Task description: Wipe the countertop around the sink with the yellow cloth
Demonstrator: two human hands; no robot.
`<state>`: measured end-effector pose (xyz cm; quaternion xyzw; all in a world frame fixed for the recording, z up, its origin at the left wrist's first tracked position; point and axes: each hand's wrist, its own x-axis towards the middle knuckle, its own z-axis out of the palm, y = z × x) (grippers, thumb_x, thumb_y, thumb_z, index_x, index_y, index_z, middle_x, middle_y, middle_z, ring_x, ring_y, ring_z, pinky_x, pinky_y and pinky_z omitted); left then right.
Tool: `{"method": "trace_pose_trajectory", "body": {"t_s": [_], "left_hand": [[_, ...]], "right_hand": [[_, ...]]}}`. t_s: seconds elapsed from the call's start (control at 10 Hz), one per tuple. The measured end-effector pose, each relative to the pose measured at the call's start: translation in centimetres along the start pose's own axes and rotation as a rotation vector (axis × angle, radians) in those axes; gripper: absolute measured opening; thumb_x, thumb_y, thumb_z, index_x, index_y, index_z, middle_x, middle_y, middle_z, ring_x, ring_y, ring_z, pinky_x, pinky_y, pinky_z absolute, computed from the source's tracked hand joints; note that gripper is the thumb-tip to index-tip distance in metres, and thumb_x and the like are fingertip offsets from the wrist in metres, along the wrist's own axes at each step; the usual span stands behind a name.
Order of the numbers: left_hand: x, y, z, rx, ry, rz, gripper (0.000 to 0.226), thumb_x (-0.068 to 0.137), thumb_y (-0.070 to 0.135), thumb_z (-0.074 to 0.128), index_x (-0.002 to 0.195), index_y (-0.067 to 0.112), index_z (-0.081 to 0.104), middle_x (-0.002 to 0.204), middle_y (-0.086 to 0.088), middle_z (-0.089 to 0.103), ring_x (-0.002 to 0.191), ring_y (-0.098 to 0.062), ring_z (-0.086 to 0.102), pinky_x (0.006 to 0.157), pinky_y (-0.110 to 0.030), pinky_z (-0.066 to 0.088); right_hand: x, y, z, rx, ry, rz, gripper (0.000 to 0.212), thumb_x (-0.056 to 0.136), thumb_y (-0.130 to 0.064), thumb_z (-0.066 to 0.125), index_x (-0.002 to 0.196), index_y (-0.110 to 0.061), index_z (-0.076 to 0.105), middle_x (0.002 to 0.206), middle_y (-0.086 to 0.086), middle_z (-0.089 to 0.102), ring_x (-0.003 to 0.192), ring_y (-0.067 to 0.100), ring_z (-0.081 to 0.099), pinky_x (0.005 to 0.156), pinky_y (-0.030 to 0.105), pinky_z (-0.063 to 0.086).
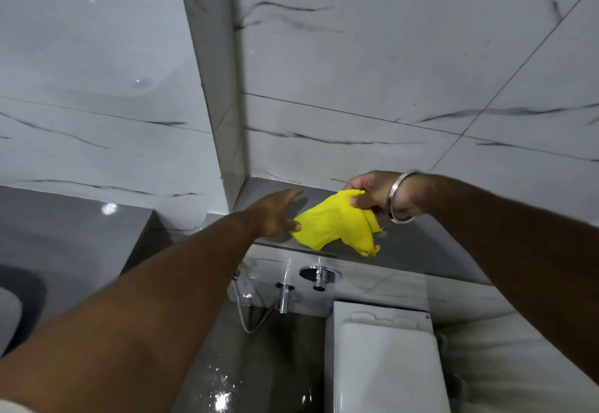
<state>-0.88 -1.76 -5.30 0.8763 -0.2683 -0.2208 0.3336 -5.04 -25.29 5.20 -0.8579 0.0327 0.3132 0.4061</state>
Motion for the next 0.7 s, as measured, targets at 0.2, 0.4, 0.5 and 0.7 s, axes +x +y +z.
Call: {"method": "trace_pose_trajectory", "body": {"t_s": [0.2,0.4,0.5,0.7], "left_hand": [[0.4,-1.2,-2.9,-0.176,-0.055,-0.067,0.013,0.083,0.008,0.073,0.084,-0.002,0.064,0.066,-0.006,0.054,0.051,-0.005,0.05,0.044,-0.019,0.045],[2.3,-2.8,-5.4,-0.19,-0.061,-0.235,0.007,0.091,0.002,0.061,0.096,-0.002,0.063,0.075,-0.016,0.058,0.054,-0.017,0.057,0.039,-0.019,0.05],[3.5,-4.5,-4.7,0.041,0.154,-0.242,0.016,0.086,-0.002,0.063,0.101,0.0,0.065,0.093,-0.021,0.065,0.074,-0.028,0.063,0.055,-0.022,0.051],[2.2,-4.2,-1.8,0.368,0.279,-0.288,0.037,0.082,0.016,0.056,0.119,0.013,0.053,0.123,-0.018,0.058,0.113,-0.04,0.057,0.092,-0.043,0.049]], "right_hand": [[0.6,1.1,-1.2,0.08,0.097,0.047,0.01,0.092,-0.003,0.052,0.097,-0.01,0.057,0.074,0.005,0.059,0.054,0.01,0.061,0.043,0.021,0.05],[6.1,5.3,2.6,0.38,0.167,0.208,0.012,0.089,-0.001,0.055,0.085,-0.013,0.056,0.089,0.016,0.059,0.086,0.035,0.059,0.075,0.052,0.053],[9.9,6.8,3.6,0.17,0.332,0.237,0.018,0.084,-0.001,0.06,0.103,-0.001,0.06,0.108,0.026,0.06,0.093,0.036,0.059,0.087,0.048,0.049],[7.5,6.1,6.7,-0.5,0.759,0.037,0.05,0.083,-0.027,0.058,0.13,-0.017,0.046,0.141,0.02,0.044,0.125,0.038,0.045,0.102,0.049,0.04]]}}
